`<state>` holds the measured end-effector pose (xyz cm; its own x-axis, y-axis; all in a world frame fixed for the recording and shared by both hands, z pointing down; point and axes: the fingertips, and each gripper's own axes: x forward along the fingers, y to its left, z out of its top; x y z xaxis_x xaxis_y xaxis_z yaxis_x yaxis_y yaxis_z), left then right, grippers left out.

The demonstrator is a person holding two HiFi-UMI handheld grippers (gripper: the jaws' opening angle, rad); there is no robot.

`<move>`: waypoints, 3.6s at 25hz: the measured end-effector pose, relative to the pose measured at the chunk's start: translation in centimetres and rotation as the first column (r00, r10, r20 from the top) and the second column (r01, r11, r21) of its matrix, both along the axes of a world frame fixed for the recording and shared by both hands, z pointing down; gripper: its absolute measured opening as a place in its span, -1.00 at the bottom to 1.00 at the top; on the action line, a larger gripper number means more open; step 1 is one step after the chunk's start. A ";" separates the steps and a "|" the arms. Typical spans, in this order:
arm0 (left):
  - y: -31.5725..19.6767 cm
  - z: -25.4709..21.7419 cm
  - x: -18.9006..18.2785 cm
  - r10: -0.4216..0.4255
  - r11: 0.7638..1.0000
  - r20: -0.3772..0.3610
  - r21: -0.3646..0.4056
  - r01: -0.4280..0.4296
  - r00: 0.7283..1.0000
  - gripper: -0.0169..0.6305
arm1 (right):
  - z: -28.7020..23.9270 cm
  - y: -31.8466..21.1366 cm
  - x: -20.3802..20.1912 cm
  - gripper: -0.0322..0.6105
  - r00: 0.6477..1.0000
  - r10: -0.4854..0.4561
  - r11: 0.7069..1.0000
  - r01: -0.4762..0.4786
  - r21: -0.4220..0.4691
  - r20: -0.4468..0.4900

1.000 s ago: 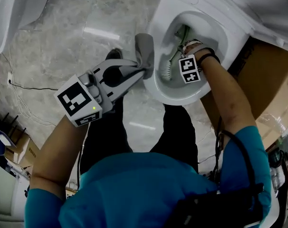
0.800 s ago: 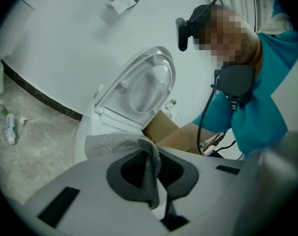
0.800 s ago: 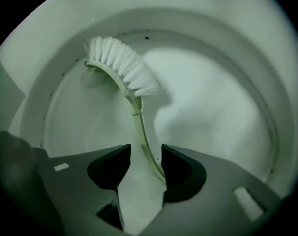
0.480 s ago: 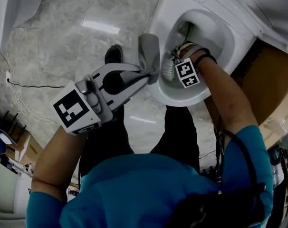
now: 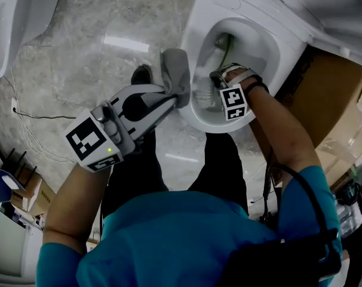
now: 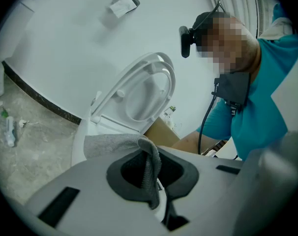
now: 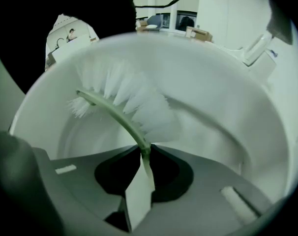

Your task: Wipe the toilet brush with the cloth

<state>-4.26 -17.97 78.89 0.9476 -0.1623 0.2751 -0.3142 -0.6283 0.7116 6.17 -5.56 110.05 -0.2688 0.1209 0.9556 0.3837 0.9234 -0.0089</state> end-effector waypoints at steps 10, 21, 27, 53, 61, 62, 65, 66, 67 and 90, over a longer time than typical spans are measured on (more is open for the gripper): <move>-1.4 -9.1 -0.3 -0.013 0.996 -0.002 0.086 0.013 1.000 -0.88 | -15.8 -5.2 -0.4 -0.72 0.756 0.625 0.781 -0.603 -0.164 0.195; -0.1 -23.4 0.6 0.028 0.975 -0.014 0.221 -0.024 1.000 -0.88 | -42.2 -11.4 6.2 -0.72 -0.122 0.933 0.107 -0.803 -0.586 0.338; 0.2 -35.3 3.9 0.078 0.927 -0.093 0.374 -0.038 0.993 -0.88 | -63.3 -13.3 11.6 -0.72 -0.469 0.782 0.024 -0.635 -0.772 0.410; -0.3 -60.5 19.0 -0.004 0.287 0.236 0.931 -0.225 0.972 -0.88 | -91.5 -13.5 11.3 -0.72 -0.701 0.600 0.199 -0.335 -0.921 0.385; 0.2 -61.0 19.2 -0.026 0.259 0.279 0.929 -0.263 0.960 -0.88 | -92.6 -12.9 12.7 -0.72 -0.715 0.597 0.234 -0.278 -0.932 0.364; 0.2 -60.9 19.0 -0.027 0.256 0.282 0.929 -0.266 0.959 -0.88 | -92.7 -12.9 12.8 -0.72 -0.720 0.594 0.237 -0.270 -0.933 0.359; 0.5 -60.0 18.6 -0.022 0.250 0.301 0.925 -0.286 0.953 -0.88 | -93.1 -12.8 12.9 -0.72 -0.731 0.584 0.260 -0.242 -0.935 0.352; 0.6 -59.6 18.5 -0.023 0.248 0.309 0.923 -0.294 0.951 -0.88 | -93.4 -12.7 12.8 -0.72 -0.733 0.580 0.276 -0.235 -0.932 0.357; 0.6 -59.0 18.3 -0.026 0.246 0.317 0.921 -0.301 0.948 -0.88 | -93.8 -12.5 12.7 -0.73 -0.732 0.575 0.293 -0.232 -0.928 0.365; 0.4 -63.1 17.9 -0.085 0.134 0.325 0.941 -0.312 0.942 -0.88 | -94.4 -12.0 11.3 -0.73 -0.695 0.613 0.302 -0.231 -0.925 0.374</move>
<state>13.63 -17.55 15.75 0.9092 -0.3741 0.1825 -0.1877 -0.7598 -0.6224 17.49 -17.59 15.64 -0.4911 -0.8258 -0.2774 -0.4746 0.5206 -0.7097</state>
